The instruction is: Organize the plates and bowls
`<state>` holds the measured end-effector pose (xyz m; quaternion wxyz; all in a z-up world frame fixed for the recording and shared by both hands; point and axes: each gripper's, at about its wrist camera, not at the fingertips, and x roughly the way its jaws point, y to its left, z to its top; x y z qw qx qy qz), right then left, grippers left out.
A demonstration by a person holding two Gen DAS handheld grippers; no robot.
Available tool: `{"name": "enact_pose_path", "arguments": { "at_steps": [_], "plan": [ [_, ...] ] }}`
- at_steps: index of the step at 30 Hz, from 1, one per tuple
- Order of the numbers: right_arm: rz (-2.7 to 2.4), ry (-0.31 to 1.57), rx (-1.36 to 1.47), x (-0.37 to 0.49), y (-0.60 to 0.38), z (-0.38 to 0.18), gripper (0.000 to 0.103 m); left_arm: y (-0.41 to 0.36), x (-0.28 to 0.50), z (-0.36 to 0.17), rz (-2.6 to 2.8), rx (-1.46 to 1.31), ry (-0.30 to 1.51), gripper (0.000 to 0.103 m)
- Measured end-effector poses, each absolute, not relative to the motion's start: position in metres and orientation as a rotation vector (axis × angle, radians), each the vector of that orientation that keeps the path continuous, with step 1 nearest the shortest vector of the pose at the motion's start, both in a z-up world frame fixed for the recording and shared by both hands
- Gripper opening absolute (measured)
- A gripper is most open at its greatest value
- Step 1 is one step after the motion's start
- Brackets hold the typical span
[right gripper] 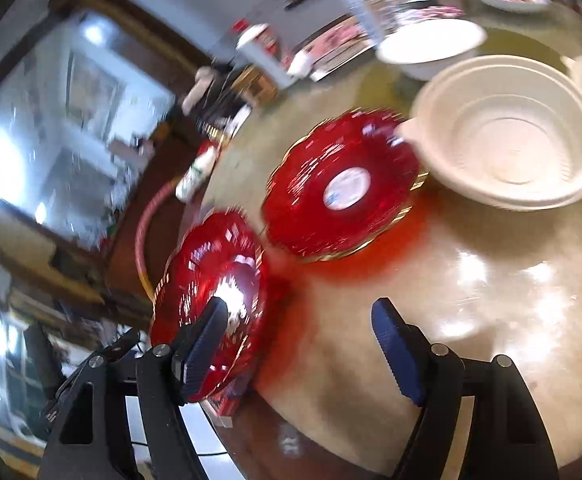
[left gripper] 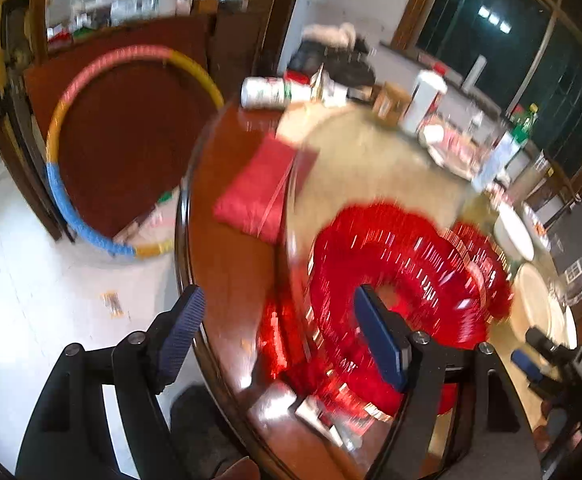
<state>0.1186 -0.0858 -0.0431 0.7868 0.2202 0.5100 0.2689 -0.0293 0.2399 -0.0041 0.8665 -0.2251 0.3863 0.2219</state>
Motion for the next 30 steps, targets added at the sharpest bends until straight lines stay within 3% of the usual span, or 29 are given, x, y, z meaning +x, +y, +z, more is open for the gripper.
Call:
{"name": "enact_pose_path", "arguments": {
  "at_steps": [7, 17, 25, 28, 29, 30],
  "plan": [
    [0.572, 1.116, 0.605, 0.148, -0.101, -0.055, 0.077, 0.199, 0.048, 0.052, 0.252, -0.399, 0.779, 0.082],
    [0.506, 1.166, 0.677, 0.192, -0.101, -0.081, 0.077, 0.135, 0.194, -0.002, 0.067, -0.401, 1.07, 0.082],
    [0.499, 1.172, 0.673, 0.209, -0.098, -0.091, 0.064, 0.115, 0.234, -0.041, 0.044, -0.356, 1.182, 0.082],
    [0.495, 1.183, 0.668, 0.212, -0.097, -0.096, 0.051, 0.104, 0.236, -0.054, 0.027, -0.308, 1.227, 0.081],
    [0.491, 1.183, 0.662, 0.212, -0.097, -0.097, 0.046, 0.101, 0.238, -0.055, 0.031, -0.291, 1.23, 0.077],
    [0.486, 1.184, 0.65, 0.213, -0.096, -0.097, 0.039, 0.099, 0.238, -0.057, 0.035, -0.275, 1.233, 0.064]
  ]
}}
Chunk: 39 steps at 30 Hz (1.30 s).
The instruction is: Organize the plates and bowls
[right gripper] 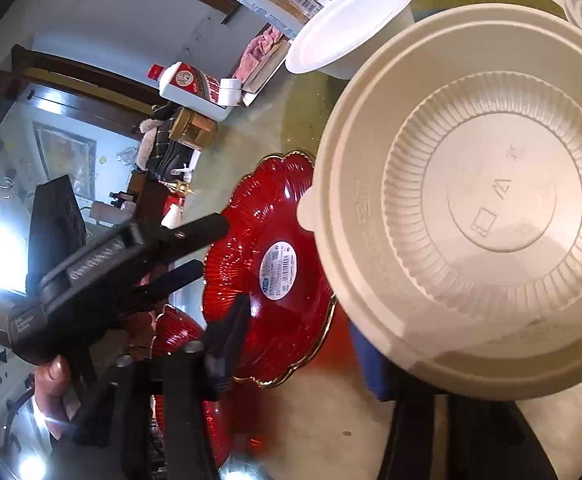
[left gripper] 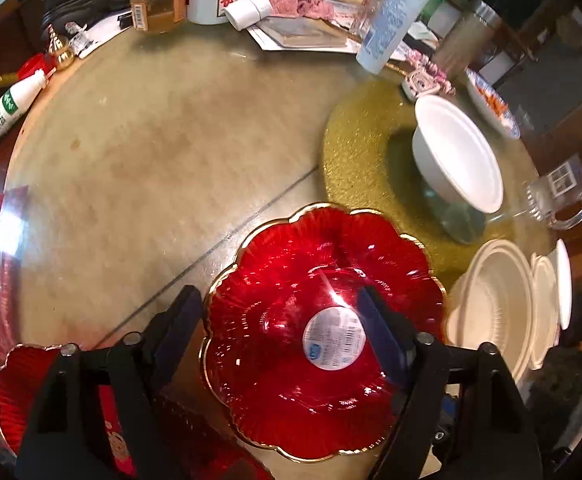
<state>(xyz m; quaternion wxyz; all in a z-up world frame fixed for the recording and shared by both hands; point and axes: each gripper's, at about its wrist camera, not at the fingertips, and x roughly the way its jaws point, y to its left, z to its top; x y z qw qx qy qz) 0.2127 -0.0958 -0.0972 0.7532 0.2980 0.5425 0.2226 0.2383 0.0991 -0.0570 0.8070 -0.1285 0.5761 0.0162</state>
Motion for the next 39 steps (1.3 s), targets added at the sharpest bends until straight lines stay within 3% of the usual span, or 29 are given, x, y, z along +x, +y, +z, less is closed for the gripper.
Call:
{"name": "enact_pose_path", "arguments": {
  "at_steps": [1, 3, 5, 22, 39],
  "plan": [
    [0.477, 1.187, 0.635, 0.213, -0.095, -0.098, 0.036, 0.099, 0.239, -0.058, 0.051, -0.254, 1.237, 0.056],
    [0.456, 1.189, 0.613, 0.213, -0.095, -0.098, 0.022, 0.098, 0.24, -0.06, 0.092, -0.204, 1.243, 0.029],
    [0.437, 1.192, 0.601, 0.212, -0.096, -0.099, 0.016, 0.098, 0.237, -0.061, 0.117, -0.166, 1.242, 0.018],
    [0.491, 1.115, 0.526, 0.191, -0.085, -0.073, 0.015, 0.113, 0.2, -0.011, 0.143, -0.165, 1.104, 0.015],
    [0.559, 0.958, 0.37, 0.14, -0.049, -0.007, 0.015, 0.152, 0.121, 0.029, 0.164, -0.26, 0.95, 0.015]
  ]
}}
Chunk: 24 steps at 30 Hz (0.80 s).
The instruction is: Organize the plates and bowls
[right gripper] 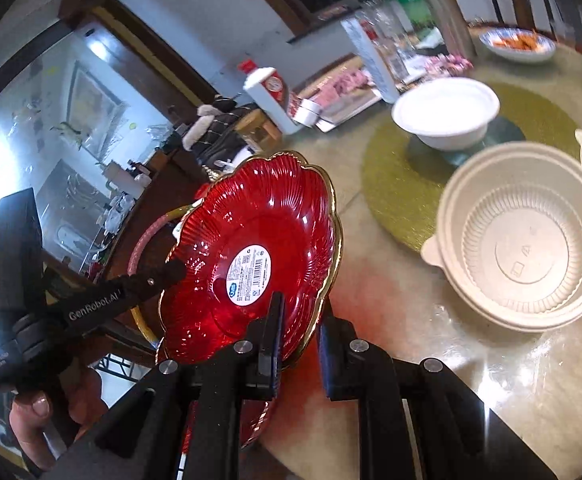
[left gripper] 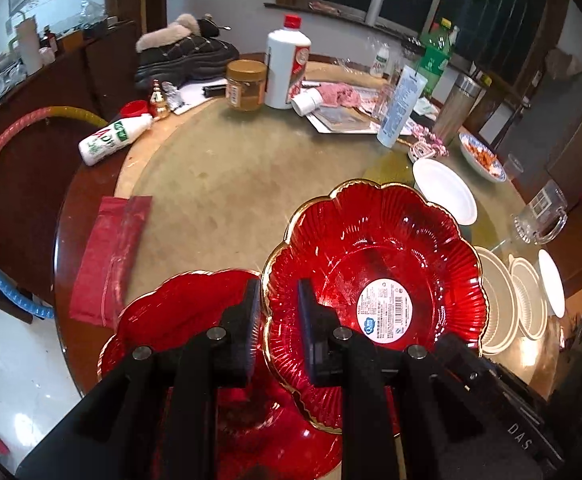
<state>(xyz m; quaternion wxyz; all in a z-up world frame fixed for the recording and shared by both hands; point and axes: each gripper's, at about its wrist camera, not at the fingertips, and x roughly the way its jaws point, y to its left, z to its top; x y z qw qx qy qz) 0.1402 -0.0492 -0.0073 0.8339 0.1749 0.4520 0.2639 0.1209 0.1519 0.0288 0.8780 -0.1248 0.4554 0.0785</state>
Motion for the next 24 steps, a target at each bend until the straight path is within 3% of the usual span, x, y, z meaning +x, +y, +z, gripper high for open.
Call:
{"name": "enact_pose_path", "arguments": {
  "at_steps": [9, 24],
  "plan": [
    [0.633, 0.963, 0.296, 0.116, -0.013, -0.004, 0.015, 0.178, 0.069, 0.035, 0.233, -0.292, 0.868, 0.015],
    [0.658, 1.022, 0.156, 0.092, 0.032, -0.027, 0.015, 0.211, 0.034, -0.011, 0.301, -0.379, 0.926, 0.015]
  ]
}}
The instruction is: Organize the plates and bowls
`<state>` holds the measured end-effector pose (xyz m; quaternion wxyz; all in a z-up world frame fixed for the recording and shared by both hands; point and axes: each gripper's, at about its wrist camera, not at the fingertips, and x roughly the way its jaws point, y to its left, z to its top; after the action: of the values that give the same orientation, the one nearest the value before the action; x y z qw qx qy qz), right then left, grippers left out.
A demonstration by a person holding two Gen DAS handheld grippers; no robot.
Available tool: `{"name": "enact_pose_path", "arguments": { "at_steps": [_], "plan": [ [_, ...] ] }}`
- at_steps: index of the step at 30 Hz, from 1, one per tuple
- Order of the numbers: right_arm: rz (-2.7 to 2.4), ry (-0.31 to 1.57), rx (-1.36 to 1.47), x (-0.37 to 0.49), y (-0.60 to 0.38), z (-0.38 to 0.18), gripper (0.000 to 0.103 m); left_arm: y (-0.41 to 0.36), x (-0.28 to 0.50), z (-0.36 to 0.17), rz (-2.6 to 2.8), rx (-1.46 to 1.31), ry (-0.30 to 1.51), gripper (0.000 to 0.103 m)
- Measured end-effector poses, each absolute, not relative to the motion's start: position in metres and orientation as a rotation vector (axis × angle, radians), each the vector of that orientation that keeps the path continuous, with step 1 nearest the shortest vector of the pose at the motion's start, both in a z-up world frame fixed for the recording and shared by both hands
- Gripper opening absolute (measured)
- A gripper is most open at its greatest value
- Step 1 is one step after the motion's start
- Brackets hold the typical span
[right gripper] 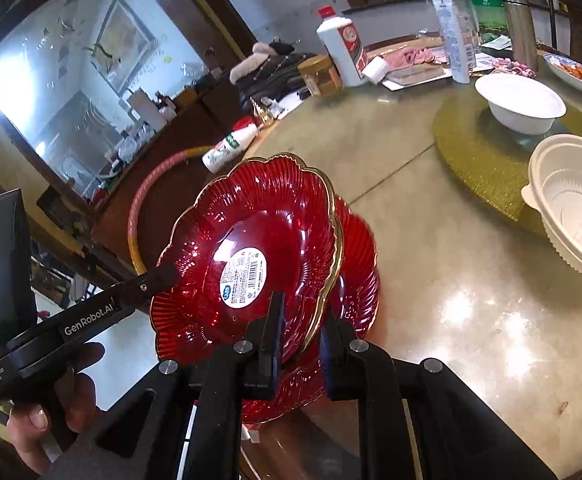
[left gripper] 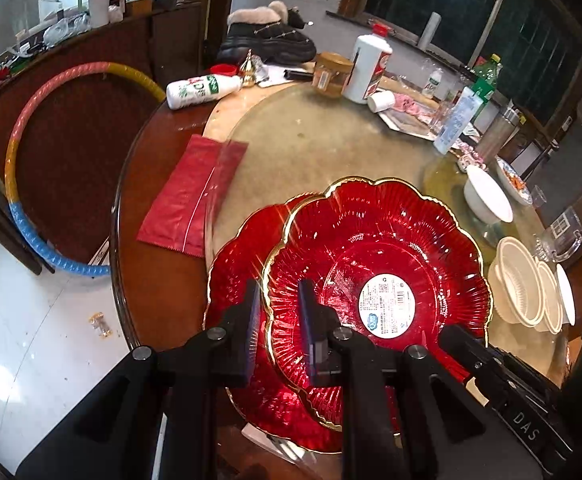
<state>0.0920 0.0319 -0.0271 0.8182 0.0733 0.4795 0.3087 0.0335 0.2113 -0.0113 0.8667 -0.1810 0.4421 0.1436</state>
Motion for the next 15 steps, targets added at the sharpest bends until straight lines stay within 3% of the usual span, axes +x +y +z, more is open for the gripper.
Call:
{"name": "enact_pose_path", "arguments": {
  "at_steps": [15],
  "plan": [
    [0.632, 1.09, 0.085, 0.098, 0.048, -0.049, 0.015, 0.219, 0.033, -0.046, 0.33, -0.385, 1.017, 0.015]
  ]
}}
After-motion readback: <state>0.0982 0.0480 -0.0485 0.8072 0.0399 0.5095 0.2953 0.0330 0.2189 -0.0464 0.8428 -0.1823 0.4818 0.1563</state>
